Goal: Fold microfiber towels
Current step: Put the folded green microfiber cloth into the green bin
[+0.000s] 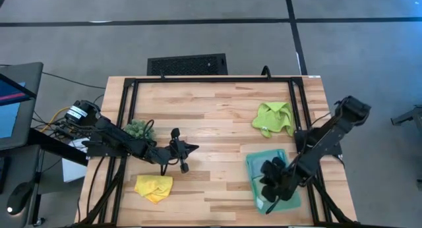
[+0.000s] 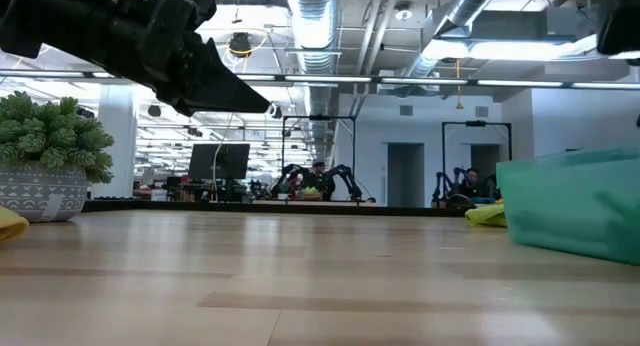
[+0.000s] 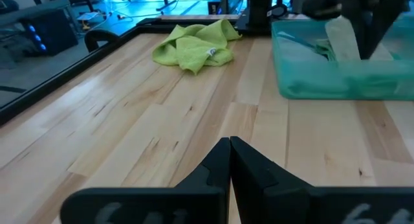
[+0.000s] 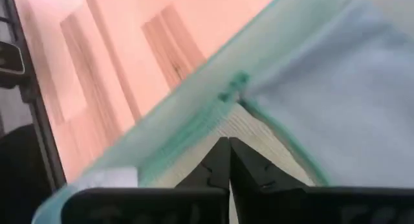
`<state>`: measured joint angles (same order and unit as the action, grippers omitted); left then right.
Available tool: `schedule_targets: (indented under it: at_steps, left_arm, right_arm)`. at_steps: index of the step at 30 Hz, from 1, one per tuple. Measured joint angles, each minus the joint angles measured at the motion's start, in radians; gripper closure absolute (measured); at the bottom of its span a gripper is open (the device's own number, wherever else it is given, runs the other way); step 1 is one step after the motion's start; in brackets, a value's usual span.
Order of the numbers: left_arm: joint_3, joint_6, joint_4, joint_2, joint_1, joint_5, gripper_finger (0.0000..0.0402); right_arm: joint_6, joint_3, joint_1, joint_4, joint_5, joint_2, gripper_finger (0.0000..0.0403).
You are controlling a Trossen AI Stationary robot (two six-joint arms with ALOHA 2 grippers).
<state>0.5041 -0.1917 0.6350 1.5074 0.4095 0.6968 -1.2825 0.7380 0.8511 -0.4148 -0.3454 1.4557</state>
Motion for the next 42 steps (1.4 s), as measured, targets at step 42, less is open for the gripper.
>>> schedule_targets:
  at_steps: [42]
  left_arm:
    - [0.0, 0.031, -0.001, 0.0, -0.035, 0.0, 0.0401]
  right_arm:
    - [0.181, 0.11, -0.018, -0.204, 0.276, -0.003, 0.0393]
